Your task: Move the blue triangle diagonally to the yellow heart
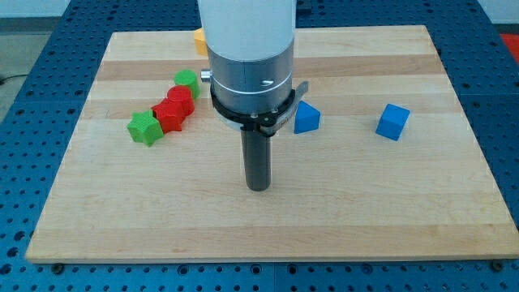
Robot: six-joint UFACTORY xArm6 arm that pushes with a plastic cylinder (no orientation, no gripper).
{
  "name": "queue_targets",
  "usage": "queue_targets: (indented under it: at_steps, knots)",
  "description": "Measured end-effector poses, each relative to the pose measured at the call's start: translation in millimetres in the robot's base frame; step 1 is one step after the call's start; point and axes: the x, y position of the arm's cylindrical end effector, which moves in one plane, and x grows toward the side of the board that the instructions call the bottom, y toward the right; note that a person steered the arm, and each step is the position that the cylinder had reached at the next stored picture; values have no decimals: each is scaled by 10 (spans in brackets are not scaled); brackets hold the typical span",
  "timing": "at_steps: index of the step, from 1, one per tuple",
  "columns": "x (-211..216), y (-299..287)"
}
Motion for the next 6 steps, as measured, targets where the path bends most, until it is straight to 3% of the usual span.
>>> queue_targets:
  at_steps: [1, 2, 3, 6]
  knots:
    - [-34, 31]
    - [-413, 179]
    - [-529, 638]
    - [-1410, 865]
